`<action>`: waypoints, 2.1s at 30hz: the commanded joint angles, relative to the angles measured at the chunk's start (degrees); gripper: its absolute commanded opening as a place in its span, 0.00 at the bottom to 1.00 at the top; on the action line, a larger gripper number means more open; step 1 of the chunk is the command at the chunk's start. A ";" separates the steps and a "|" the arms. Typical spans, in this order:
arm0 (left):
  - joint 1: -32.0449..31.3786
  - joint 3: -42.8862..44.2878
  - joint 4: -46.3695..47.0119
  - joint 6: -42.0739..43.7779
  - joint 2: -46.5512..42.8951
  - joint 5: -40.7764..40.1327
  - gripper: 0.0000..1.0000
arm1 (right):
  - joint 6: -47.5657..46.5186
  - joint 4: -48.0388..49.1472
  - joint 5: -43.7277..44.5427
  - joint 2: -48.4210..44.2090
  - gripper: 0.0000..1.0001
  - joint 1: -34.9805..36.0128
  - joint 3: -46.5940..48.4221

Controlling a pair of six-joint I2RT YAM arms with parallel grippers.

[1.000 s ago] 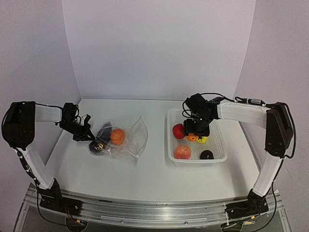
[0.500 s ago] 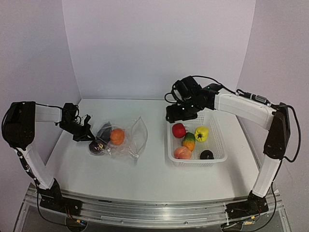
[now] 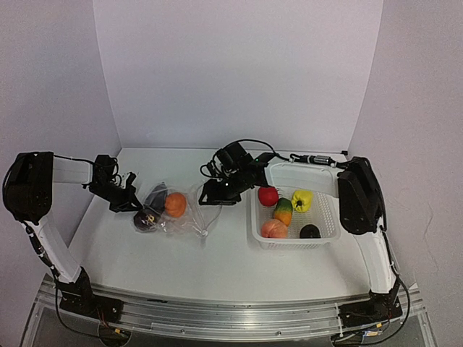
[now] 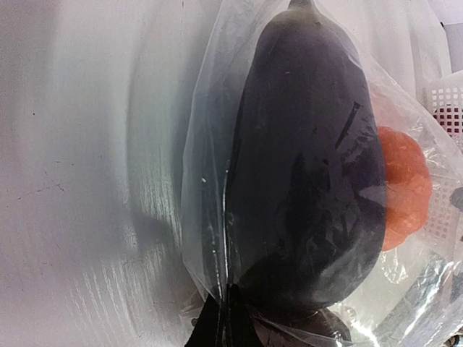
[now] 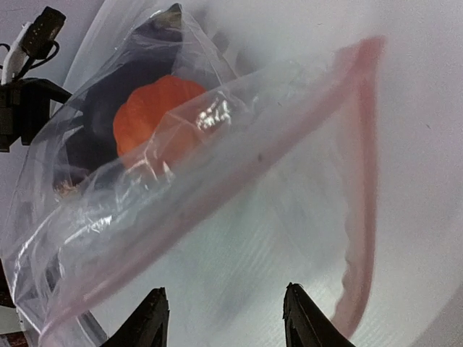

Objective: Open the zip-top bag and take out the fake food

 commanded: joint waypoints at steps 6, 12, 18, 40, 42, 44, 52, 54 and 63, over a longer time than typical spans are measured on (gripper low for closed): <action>-0.06 -0.85 0.35 0.35 -2.09 1.56 0.00 | 10.94 7.61 -7.27 10.98 0.58 0.84 14.83; -3.23 0.34 -0.25 2.31 -1.11 2.27 0.00 | 13.44 11.22 -5.52 15.40 0.78 1.44 16.80; -7.62 3.30 -1.48 4.45 0.69 2.61 0.00 | 9.60 13.77 -5.24 20.91 0.84 2.80 20.54; -6.28 3.14 -2.18 4.13 0.99 1.86 0.00 | 5.29 22.94 0.07 9.77 0.36 2.31 2.57; -6.01 2.93 -2.02 4.07 0.87 1.78 0.00 | 4.47 23.11 0.41 8.12 0.34 2.02 0.81; -5.83 2.85 -1.94 4.00 0.79 1.77 0.00 | 4.34 23.26 0.96 6.59 0.34 1.57 -0.96; -5.74 2.50 -1.67 4.45 0.87 2.09 0.00 | 9.62 26.49 0.93 7.76 0.66 -0.34 -0.13; -5.89 2.40 -1.68 4.64 0.86 2.11 0.00 | 11.13 26.51 0.14 10.21 0.68 -0.33 3.30; -8.40 3.70 -1.78 6.02 2.01 1.63 0.00 | 12.87 26.38 -0.30 17.40 0.82 0.71 11.46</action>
